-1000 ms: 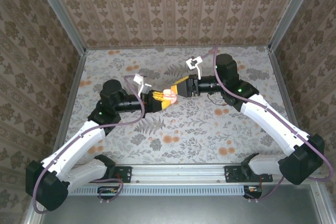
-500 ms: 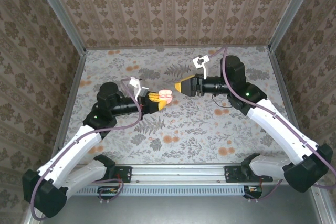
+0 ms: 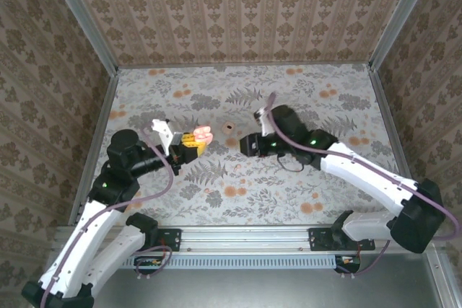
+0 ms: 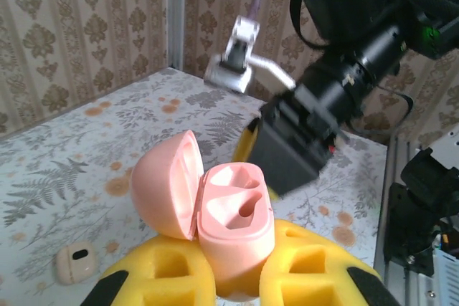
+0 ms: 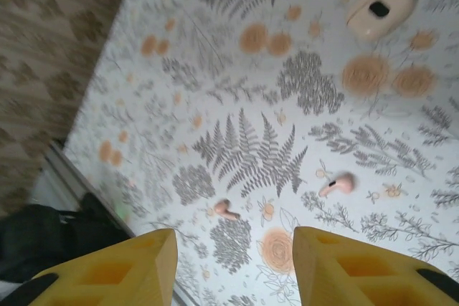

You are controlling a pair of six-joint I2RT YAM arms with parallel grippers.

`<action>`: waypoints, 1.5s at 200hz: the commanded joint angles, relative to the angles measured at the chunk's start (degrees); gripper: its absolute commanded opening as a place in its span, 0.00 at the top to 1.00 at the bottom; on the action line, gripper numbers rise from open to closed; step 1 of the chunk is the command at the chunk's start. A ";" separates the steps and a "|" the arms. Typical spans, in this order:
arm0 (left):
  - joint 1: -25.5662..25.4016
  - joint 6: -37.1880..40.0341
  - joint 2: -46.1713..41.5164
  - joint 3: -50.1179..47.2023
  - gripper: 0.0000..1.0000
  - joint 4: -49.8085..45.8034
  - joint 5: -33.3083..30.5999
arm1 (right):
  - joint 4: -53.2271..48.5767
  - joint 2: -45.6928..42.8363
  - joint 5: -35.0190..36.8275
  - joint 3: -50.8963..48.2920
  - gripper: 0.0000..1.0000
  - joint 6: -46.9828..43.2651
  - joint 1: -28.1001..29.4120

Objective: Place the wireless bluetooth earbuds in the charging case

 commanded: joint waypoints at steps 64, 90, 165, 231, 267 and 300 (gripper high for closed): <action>0.41 4.09 -8.10 5.35 1.00 -11.16 -10.45 | -4.73 27.77 21.09 12.32 0.61 -4.30 21.16; 1.85 4.42 -9.95 6.02 1.00 -12.62 -12.45 | -5.66 33.39 21.27 16.23 0.61 -4.36 22.19; 2.06 4.19 -11.44 6.50 1.00 -13.56 -15.58 | -14.39 43.65 23.83 27.36 0.67 -5.44 25.10; 2.00 4.27 -11.41 6.34 1.00 -13.14 -15.52 | -19.08 47.90 27.46 32.24 0.68 -6.38 26.32; 2.13 4.00 -11.36 5.89 1.00 -12.45 -15.26 | -22.17 50.52 29.66 35.52 0.68 -7.01 27.09; 2.10 3.61 -11.22 5.47 1.00 -11.88 -14.48 | -22.85 51.77 30.36 36.88 0.68 -7.40 27.39</action>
